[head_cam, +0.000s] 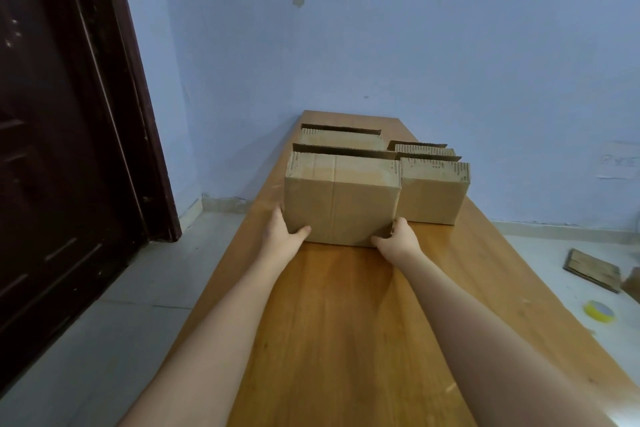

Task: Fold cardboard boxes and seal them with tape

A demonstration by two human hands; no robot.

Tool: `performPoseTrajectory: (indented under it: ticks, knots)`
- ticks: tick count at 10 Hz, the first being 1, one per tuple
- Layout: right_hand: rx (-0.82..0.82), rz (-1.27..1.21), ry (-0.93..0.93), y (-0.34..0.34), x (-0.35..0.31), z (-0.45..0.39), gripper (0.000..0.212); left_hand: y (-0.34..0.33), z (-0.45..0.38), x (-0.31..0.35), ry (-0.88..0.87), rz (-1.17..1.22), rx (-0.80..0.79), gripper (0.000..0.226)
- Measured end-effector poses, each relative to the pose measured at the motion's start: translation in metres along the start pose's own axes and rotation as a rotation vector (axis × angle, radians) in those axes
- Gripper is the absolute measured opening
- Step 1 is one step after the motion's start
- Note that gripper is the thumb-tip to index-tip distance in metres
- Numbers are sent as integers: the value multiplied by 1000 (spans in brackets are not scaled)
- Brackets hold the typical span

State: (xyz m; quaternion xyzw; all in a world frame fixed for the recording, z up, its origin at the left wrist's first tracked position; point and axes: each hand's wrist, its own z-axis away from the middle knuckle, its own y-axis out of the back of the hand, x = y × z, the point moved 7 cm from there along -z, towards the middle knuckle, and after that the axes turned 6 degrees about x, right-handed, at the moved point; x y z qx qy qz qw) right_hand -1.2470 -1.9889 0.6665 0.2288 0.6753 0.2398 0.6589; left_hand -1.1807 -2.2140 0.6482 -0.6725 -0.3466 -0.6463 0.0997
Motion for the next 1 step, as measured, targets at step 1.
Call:
performPoseTrajectory:
  ticks: [1]
  knots:
    - [9,64,-25,13,-6,14,50,14,7,9,32,-191,58,75]
